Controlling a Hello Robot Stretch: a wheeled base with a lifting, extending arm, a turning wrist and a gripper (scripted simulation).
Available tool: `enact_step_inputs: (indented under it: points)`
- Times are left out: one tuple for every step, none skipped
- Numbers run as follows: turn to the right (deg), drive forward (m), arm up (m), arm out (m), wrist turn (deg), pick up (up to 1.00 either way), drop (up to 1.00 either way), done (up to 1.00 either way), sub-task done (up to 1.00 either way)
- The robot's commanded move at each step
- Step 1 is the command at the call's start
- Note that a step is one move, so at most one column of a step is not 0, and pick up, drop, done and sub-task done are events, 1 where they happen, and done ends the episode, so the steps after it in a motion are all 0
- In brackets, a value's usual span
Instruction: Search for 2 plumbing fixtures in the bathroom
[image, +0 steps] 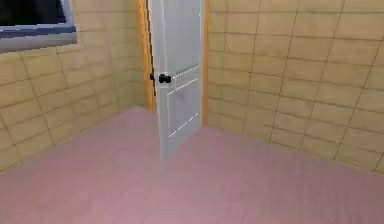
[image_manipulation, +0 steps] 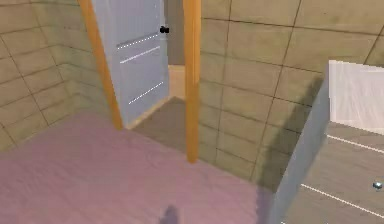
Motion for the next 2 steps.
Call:
enact_step_inputs:
  points:
    - [45.0, 0.0, 0.0, 0.0, 0.0, 0.0, 0.0, 0.0, 0.0]
    - [27.0, 0.0, 0.0, 0.0, 0.0, 0.0, 0.0, 0.0, 0.0]
